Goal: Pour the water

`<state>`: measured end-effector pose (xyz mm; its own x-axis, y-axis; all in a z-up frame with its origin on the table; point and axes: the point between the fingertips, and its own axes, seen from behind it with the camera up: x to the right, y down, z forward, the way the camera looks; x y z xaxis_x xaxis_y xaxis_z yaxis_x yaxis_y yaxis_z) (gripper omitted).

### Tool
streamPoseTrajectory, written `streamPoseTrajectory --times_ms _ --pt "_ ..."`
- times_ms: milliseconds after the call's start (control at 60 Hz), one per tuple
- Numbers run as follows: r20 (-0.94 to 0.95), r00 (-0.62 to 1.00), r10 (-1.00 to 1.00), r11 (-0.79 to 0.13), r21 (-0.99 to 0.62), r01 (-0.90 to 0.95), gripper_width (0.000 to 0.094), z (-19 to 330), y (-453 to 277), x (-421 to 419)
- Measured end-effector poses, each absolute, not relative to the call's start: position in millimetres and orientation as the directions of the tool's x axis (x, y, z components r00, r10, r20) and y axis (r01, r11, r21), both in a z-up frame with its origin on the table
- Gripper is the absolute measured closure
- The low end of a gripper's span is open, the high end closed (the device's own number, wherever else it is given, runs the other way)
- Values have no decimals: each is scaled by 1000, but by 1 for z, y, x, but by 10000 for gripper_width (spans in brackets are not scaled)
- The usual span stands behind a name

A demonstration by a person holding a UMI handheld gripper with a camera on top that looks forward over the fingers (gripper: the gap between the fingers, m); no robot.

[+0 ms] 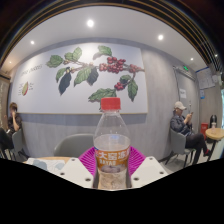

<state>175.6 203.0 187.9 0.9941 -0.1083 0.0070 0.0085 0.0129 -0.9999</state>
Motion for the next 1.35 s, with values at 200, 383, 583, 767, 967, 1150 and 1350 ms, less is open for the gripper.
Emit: streamPoseTrajectory --times_ms 200,383,583,767,967,1150,1350 --pt "44 994 -100 -131 -991 31 559 130 218 181" --pt "-22 995 -96 -112 -993 -33 566 132 223 196" --pt "14 995 -97 -126 -992 1 395 129 216 190" --pt "27 993 -115 -168 -986 7 87 133 189 187" --pt "-2 996 -91 -192 -981 -20 84 145 95 158" --pt "-62 997 -42 -217 -974 -69 86 155 -31 96" --pt "-151 988 -21 -250 -956 -152 87 149 -121 36"
